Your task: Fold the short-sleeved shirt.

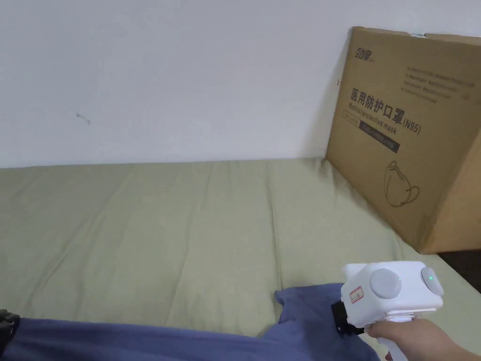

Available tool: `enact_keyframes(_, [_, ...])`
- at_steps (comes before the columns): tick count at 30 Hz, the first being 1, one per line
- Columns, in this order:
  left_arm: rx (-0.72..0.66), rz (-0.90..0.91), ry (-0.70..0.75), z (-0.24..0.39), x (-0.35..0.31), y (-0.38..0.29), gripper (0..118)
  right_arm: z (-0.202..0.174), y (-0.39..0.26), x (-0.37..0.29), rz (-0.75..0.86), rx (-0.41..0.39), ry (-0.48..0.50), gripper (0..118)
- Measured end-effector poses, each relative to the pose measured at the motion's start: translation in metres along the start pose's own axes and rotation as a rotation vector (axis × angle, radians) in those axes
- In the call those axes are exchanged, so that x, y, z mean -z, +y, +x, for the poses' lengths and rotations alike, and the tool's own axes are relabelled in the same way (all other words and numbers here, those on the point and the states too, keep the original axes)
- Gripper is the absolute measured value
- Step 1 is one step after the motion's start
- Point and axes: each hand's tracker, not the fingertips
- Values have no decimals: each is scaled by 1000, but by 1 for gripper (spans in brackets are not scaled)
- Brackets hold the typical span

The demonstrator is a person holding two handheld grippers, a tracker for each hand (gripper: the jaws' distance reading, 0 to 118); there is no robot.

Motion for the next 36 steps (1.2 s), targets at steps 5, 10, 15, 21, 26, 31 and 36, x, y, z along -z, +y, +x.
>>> enact_keyframes(5, [-28,23,2,0,-42,4,0,4,-18,-79,224,43,75,1])
enact_keyframes(10, [-52,134,-7,-5,-105,32,0,24,-14,-185,384,117,145,1])
enact_keyframes(15, [-58,251,28,-11,-171,83,0,19,6,-287,548,69,131,1])
enact_keyframes(21, [-59,377,90,-23,-227,168,0,7,78,-370,717,33,88,1])
enact_keyframes(26, [-48,449,155,-32,-241,240,0,-14,144,-419,835,30,24,1])
enact_keyframes(31, [-96,553,221,-44,-239,307,0,-36,208,-447,966,15,-49,1])
enact_keyframes(36, [-117,608,263,-44,-222,342,0,-57,260,-464,1053,6,-122,1])
